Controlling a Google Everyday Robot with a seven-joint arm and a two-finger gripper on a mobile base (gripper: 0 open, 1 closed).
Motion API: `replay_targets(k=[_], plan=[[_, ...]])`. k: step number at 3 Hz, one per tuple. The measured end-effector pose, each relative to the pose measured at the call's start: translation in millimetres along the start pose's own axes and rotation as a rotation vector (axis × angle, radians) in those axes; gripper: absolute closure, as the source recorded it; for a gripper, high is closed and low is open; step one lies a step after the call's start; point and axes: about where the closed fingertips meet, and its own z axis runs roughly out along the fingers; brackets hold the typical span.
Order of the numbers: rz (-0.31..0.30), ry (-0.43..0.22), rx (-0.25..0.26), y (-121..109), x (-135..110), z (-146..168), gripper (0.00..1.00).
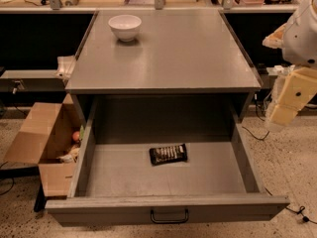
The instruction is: Pick rxbar chocolate from top drawer and place on counter
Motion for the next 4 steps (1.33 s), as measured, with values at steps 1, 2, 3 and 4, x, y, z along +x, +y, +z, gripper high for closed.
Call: replay_targets(k=[1, 2, 3, 4], plan=[[0.000, 0.000, 0.000, 0, 0, 0, 0.00], [-0.035, -0.015, -0.033, 2, -6, 24, 0.00], [-0.100, -0.073, -0.092, 21, -23, 76, 0.00], [-0.144, -0.155, -0.164, 52, -40, 143, 0.00]])
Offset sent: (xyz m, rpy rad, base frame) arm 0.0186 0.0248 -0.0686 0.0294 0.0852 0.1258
